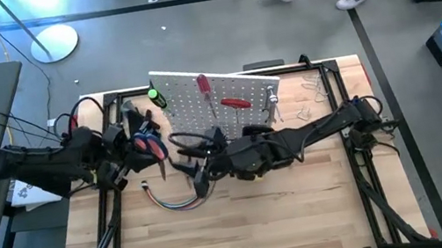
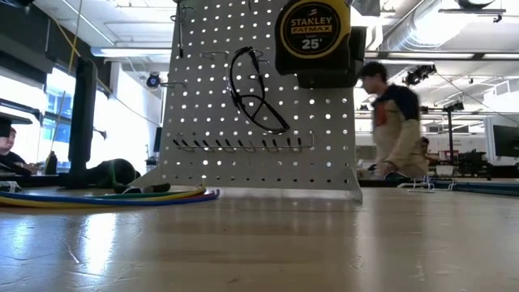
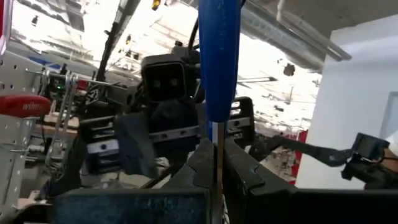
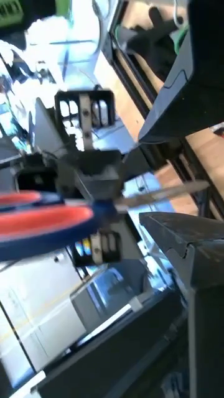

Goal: Hang tools onto peg board
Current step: Hang the scissors on the peg board

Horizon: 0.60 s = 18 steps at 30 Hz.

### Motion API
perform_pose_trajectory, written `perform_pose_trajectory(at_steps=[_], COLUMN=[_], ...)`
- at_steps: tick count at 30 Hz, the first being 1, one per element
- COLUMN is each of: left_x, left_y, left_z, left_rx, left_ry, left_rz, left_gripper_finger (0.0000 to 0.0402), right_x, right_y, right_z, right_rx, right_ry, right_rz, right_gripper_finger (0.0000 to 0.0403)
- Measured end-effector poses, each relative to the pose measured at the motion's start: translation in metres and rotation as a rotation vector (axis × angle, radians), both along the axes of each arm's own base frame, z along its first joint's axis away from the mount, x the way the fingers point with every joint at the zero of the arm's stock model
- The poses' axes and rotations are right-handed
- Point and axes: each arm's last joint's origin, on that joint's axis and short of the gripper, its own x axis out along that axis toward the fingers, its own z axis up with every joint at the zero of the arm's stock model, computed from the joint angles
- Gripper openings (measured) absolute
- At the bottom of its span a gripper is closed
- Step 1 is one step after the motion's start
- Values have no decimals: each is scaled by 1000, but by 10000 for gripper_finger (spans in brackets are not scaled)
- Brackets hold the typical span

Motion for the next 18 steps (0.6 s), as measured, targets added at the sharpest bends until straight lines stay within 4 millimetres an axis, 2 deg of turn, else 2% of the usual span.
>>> perform_pose_trajectory(at_steps=[7, 14, 18], left_x=[1, 14, 18], left_y=[-6, -8, -9], left_z=[2, -4, 1], left_rx=[-15, -19, -20], left_ry=[-34, -11, -48], left_rz=[146, 161, 177], left_gripper_finger=[3, 3, 3], right_x=[3, 6, 7], right_y=[-5, -11, -16], right_z=[2, -1, -3], right_rx=[-3, -9, -12], right_ry=[-32, -19, 4], right_rz=[26, 16, 16], right_gripper_finger=[185, 185, 185])
